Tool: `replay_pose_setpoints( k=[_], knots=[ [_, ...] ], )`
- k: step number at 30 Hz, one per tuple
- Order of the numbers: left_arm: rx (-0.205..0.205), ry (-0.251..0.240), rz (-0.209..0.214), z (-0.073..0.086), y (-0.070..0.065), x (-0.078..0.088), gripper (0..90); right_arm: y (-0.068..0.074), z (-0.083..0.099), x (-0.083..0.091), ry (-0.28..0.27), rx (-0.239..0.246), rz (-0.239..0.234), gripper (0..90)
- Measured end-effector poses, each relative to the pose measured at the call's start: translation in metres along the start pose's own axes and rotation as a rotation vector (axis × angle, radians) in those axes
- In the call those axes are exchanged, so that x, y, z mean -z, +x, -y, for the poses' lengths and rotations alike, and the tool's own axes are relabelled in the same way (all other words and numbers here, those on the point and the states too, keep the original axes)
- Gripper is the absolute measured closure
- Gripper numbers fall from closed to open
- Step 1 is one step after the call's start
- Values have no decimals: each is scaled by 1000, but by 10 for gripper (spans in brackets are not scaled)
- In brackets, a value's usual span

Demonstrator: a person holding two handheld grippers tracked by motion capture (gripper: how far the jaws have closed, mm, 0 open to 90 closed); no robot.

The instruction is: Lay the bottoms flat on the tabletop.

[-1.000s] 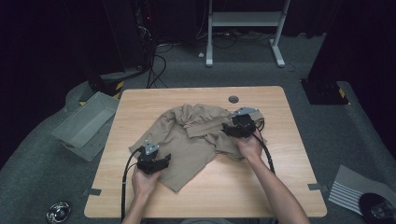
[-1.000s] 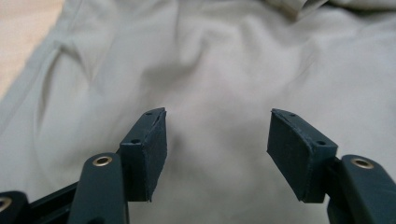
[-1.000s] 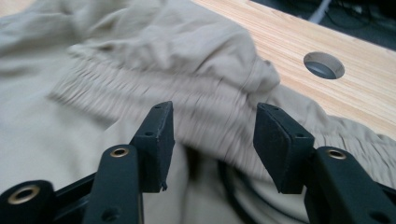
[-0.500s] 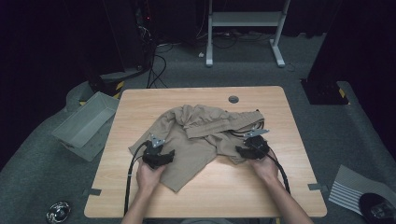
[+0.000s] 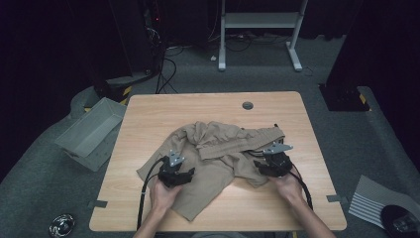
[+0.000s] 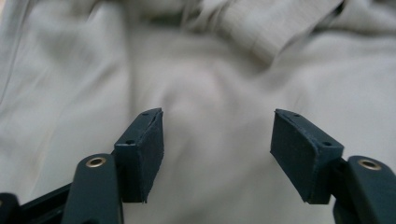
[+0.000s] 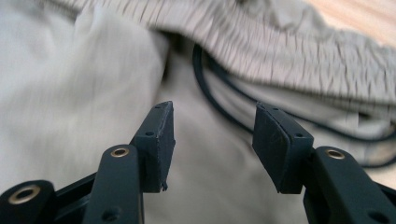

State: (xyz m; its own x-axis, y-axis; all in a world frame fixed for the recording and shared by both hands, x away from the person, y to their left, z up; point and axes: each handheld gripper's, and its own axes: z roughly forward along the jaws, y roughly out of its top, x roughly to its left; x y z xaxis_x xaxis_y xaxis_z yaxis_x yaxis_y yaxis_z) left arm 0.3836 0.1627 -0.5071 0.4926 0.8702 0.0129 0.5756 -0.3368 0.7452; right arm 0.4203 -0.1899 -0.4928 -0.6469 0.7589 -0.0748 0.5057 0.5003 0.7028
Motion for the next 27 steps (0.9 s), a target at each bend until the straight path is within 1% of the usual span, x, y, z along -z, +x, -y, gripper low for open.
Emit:
replay_pose_setpoints(
  k=[2,4,5,6,7,9,11,13,15,16,18,20,22,25,26,27],
  knots=[
    [-20,-3,13,-9,-5,-9,332,0,-8,-6,-3,1,-8,486],
    [-53,12,17,-17,-11,-19,332,2,-13,-12,0,9,-21,489],
    [-61,15,20,-19,-13,-22,332,4,-14,-15,-2,13,-28,492],
    [-87,26,18,-22,-17,-27,333,6,-15,-16,-1,12,-32,494],
    [-103,32,14,-25,-20,-31,340,8,-15,-17,-5,18,-37,498],
    [-124,34,8,-29,-23,-37,383,12,-15,-17,-16,22,-47,508],
    [-133,41,-15,-36,-25,-43,441,15,-16,-15,-31,30,-54,524],
    [-117,35,-9,-41,-23,-45,502,19,-18,-11,-54,37,-70,542],
    [-101,24,-2,-44,-20,-44,587,22,-22,-9,-75,43,-94,546],
    [-93,23,2,-45,-19,-44,613,25,-25,-9,-86,48,-106,551],
    [-91,22,2,-48,-17,-44,648,30,-30,-11,-95,55,-131,552],
    [-79,18,4,-50,-15,-43,673,36,-35,-16,-89,69,-156,548],
    [-71,5,2,-52,-13,-41,702,44,-41,-24,-63,92,-176,531],
    [-41,-30,11,-56,-8,-36,788,58,-48,-38,-26,133,-175,521],
    [-31,-40,12,-57,-7,-35,790,61,-48,-42,-10,143,-167,524],
    [-31,-38,13,-59,-6,-34,791,64,-48,-47,6,160,-153,537]
  ],
)
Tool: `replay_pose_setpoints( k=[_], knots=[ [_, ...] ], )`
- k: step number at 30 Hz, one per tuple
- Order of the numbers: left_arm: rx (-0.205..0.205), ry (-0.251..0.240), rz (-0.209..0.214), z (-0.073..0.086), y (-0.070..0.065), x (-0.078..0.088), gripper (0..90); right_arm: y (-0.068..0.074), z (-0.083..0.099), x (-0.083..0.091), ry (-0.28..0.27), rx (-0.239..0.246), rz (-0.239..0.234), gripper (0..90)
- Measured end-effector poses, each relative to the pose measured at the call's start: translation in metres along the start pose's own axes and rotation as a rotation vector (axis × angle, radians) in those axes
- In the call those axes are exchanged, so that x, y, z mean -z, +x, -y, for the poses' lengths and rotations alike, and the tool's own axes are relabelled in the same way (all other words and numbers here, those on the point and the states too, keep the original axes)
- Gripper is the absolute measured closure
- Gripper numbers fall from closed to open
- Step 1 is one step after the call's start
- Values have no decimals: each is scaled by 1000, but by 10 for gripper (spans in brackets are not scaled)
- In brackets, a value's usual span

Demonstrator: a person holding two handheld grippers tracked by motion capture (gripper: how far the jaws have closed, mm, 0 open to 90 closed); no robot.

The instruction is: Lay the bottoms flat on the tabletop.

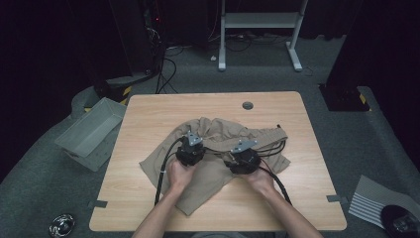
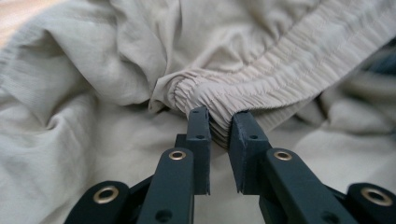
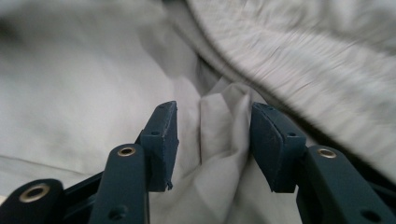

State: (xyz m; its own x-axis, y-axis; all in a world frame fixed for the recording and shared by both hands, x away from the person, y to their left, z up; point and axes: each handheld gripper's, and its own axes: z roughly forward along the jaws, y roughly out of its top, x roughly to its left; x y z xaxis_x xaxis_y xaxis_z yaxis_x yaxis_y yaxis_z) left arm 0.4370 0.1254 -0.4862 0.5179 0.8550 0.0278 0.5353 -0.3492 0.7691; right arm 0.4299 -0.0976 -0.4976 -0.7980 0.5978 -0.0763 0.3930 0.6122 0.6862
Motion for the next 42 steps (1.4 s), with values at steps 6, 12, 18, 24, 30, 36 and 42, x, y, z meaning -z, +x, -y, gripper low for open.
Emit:
replay_pose_setpoints(
  k=[6,12,18,24,30,36,42],
  knots=[
    [13,-26,-23,-10,3,-1,810,5,9,-6,73,46,-12,756],
    [45,-51,-40,-29,9,2,849,13,23,12,93,156,-80,835],
    [65,-44,-59,-45,12,-7,863,17,37,31,118,203,-222,833],
    [90,-12,-32,-42,11,-25,745,13,42,43,51,174,-167,623],
    [94,-34,-2,-27,18,-12,482,-5,34,71,-141,80,1,580],
    [113,-35,28,-8,23,2,412,-8,12,59,-142,141,153,532],
    [85,-23,49,-3,22,13,387,-11,-1,24,-44,185,138,453]
  ],
)
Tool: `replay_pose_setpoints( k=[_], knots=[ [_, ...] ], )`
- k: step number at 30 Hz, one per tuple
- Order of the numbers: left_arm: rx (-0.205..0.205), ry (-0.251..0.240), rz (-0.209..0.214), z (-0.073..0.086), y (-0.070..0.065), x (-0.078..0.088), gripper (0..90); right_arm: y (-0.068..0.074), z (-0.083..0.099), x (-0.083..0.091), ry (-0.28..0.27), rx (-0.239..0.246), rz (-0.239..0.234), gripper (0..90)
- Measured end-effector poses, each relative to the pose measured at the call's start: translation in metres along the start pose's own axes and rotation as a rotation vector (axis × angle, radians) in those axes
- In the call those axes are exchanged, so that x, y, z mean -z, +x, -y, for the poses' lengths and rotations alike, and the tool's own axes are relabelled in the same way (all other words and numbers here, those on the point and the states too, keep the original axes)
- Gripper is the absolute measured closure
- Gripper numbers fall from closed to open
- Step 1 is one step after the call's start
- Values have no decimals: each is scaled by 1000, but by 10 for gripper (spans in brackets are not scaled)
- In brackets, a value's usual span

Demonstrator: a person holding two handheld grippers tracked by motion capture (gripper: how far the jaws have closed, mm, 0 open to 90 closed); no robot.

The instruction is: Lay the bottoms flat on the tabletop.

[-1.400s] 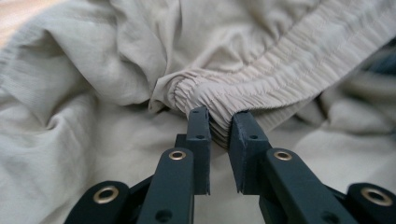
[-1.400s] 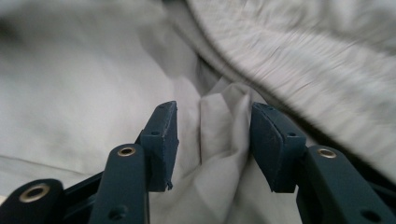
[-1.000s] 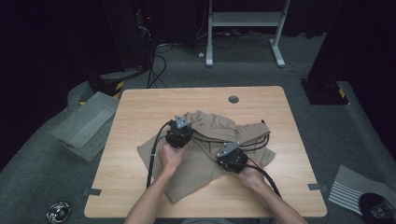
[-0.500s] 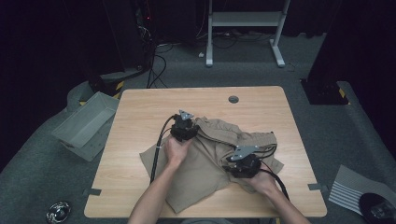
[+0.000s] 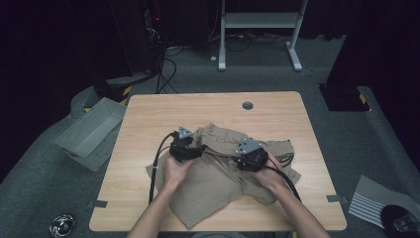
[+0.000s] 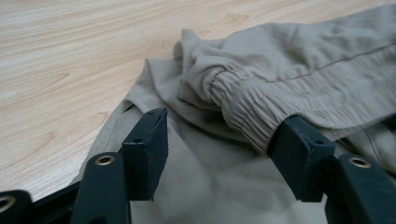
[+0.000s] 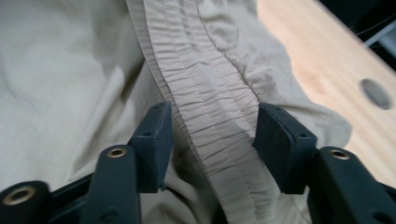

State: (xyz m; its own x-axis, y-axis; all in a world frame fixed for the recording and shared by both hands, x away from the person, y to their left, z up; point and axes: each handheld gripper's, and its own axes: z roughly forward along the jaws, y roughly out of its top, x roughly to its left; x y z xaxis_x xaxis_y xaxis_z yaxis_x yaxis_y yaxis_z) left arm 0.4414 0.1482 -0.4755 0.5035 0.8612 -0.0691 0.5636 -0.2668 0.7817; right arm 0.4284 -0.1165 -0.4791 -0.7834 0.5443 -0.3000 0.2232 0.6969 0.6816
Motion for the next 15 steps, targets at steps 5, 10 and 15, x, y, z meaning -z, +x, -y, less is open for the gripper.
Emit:
replay_pose_setpoints(
  k=[5,10,15],
  knots=[
    [5,-6,25,8,3,7,369,2,0,-16,49,41,-52,388],
    [7,1,49,16,4,9,352,1,2,-25,78,52,-65,437],
    [-45,20,23,19,0,12,350,-6,5,-29,84,17,-36,700]
  ],
)
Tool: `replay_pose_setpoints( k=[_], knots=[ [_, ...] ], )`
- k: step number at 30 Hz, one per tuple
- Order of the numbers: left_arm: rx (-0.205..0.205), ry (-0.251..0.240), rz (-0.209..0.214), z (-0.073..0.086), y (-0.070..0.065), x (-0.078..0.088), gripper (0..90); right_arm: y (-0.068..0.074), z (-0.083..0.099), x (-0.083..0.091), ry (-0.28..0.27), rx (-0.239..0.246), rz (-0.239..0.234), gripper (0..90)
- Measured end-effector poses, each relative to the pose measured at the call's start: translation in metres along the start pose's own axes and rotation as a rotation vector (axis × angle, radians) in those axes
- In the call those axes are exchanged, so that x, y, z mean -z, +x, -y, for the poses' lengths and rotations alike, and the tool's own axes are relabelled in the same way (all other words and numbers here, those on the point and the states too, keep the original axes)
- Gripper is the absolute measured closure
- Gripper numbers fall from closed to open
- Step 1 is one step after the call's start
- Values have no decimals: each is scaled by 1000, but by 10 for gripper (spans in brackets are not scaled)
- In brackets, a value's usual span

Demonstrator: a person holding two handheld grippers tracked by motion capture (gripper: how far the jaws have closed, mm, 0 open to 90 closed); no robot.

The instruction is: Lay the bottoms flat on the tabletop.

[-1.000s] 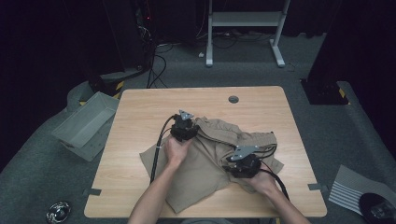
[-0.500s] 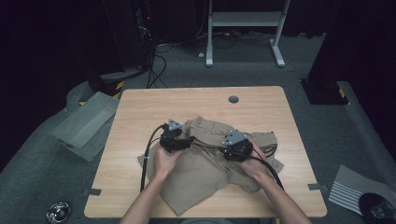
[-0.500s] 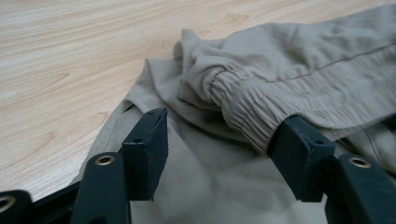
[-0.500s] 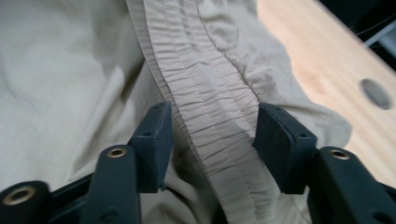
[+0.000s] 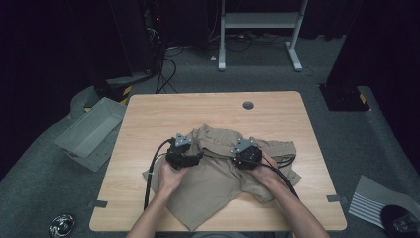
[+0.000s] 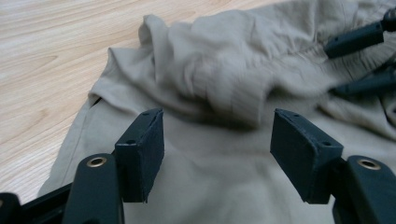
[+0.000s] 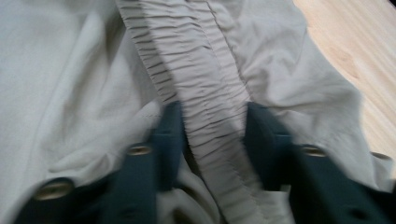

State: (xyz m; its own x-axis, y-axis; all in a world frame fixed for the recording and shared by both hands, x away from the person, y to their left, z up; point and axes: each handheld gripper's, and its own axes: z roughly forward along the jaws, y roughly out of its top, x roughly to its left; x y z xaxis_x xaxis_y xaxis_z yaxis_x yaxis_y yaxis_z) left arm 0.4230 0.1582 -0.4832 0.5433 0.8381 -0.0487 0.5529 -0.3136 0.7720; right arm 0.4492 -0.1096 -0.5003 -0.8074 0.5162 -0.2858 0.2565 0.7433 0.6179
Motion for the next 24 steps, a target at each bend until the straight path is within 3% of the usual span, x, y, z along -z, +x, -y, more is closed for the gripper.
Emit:
replay_pose_setpoints(
  k=[1,4,11,15,18,21,24],
  knots=[
    [2,2,-3,2,2,1,346,-3,1,1,-11,-15,-15,776],
    [3,17,-37,11,7,2,339,-11,4,2,-12,-50,11,857],
    [-17,118,-122,38,13,-7,338,-20,3,13,-62,-92,40,893],
    [21,97,-104,44,14,-5,338,-27,1,15,-69,-103,63,896],
    [16,97,-91,48,12,1,361,-43,-9,20,-84,-130,101,897],
    [4,108,-81,54,8,10,391,-67,-17,21,-86,-199,127,899],
    [-2,110,-64,63,3,21,412,-93,-20,12,-44,-280,163,900]
  ],
)
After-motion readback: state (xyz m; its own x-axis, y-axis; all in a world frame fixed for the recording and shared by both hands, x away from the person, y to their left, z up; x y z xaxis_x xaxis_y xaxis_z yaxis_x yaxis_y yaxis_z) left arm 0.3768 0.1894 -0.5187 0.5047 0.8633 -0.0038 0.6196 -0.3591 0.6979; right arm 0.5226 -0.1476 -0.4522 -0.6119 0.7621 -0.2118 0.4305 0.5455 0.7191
